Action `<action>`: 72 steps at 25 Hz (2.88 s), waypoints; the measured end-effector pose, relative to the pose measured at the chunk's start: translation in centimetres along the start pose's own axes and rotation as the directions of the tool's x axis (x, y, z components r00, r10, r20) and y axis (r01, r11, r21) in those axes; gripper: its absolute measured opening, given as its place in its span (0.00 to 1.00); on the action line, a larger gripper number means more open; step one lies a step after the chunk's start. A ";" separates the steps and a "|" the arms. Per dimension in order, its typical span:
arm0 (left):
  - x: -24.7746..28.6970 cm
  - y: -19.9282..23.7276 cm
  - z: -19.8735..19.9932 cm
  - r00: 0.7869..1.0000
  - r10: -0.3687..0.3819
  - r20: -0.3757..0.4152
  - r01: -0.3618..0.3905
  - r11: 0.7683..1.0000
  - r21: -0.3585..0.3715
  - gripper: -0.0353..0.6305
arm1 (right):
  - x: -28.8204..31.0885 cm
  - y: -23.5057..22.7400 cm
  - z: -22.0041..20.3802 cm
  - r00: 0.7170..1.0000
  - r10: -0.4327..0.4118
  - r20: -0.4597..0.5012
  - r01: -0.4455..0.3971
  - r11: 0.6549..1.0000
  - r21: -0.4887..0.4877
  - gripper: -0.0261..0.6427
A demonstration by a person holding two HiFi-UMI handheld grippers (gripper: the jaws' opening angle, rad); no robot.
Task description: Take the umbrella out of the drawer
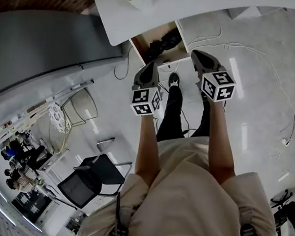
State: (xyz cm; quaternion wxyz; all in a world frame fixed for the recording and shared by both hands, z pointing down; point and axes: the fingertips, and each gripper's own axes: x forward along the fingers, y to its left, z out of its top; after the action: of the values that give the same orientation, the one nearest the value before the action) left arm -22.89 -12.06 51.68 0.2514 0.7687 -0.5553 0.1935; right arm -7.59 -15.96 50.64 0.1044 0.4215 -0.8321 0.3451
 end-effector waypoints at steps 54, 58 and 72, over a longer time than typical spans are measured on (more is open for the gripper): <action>29.9 9.2 -26.2 0.873 -0.061 -0.484 0.388 0.689 0.612 0.52 | 7.4 -7.2 -22.7 0.970 -0.243 -0.002 0.237 0.947 0.215 0.14; 29.9 9.4 -26.2 0.881 -0.059 -0.469 0.381 0.676 0.631 0.49 | 7.8 -6.6 -22.5 0.974 -0.226 0.001 0.221 0.953 0.206 0.14; 29.1 8.8 -25.2 0.836 -0.179 -0.519 0.478 0.703 0.527 0.43 | 5.4 -6.3 -22.4 0.973 -0.229 -0.006 0.226 0.956 0.187 0.14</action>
State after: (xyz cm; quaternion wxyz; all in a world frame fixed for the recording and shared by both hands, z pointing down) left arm -22.75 -21.17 90.03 0.1226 0.8333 -0.2359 0.4847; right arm -8.66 -7.08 72.77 0.0967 0.5250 -0.7429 0.4040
